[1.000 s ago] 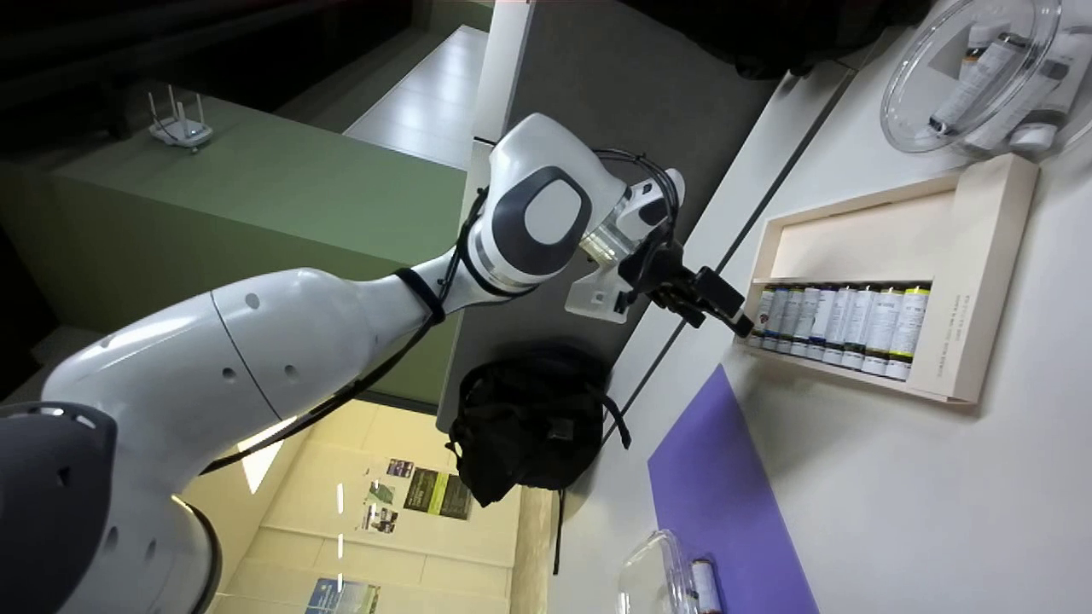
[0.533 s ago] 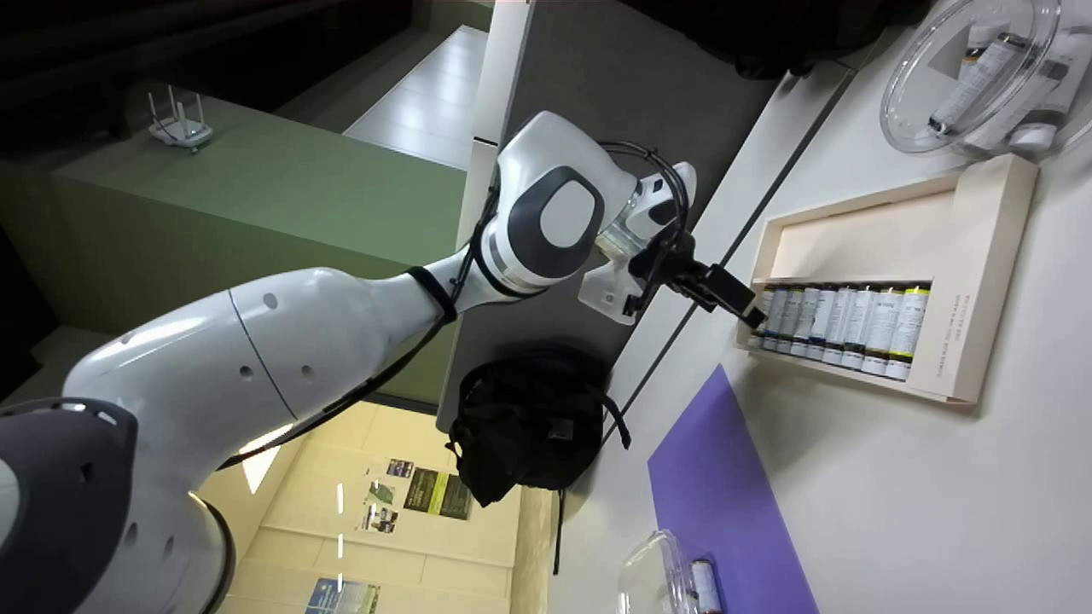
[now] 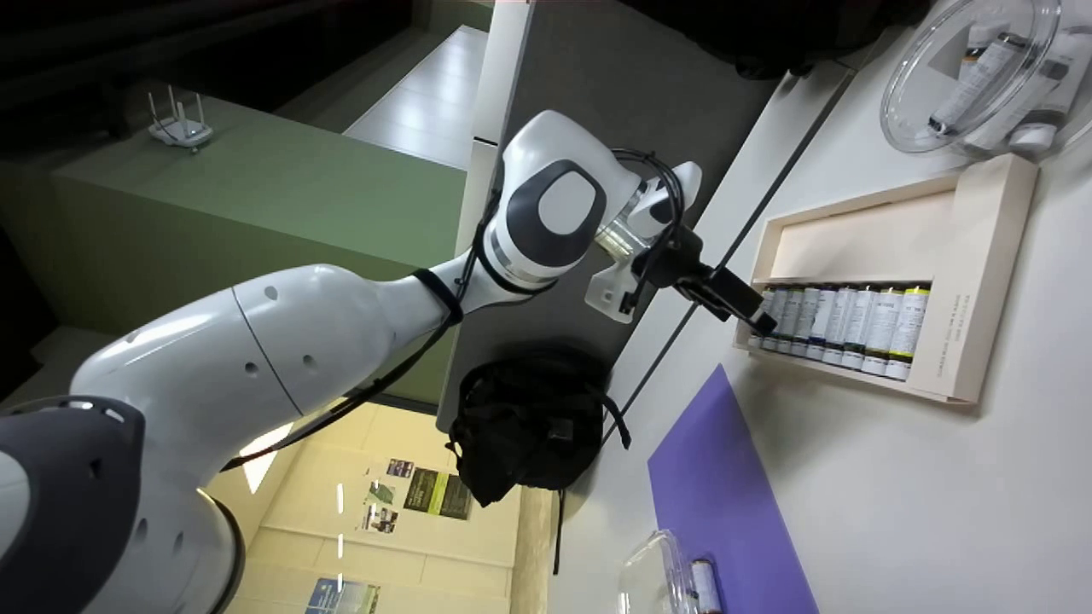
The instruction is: Take one bottle from the box from and place it on the table
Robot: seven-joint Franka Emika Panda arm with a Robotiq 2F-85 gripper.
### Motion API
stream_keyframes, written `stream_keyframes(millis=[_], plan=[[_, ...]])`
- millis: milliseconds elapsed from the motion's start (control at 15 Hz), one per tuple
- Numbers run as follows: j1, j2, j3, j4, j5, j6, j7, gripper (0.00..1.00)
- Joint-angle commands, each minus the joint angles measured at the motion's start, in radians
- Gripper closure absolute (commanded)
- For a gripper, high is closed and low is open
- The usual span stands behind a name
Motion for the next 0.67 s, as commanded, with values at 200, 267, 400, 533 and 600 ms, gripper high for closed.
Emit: stream_keyframes(millis=[200,267,400,533,600], plan=[[0.008,0.069,-0.019,0.1,-0.044,-0.05,0.073,0.0],[0.009,0.078,-0.02,0.108,-0.046,-0.048,0.077,0.0],[0.011,0.093,-0.021,0.125,-0.049,-0.05,0.083,0.0],[0.014,0.107,-0.022,0.142,-0.054,-0.055,0.09,0.0],[0.015,0.11,-0.022,0.149,-0.057,-0.062,0.096,0.0]])
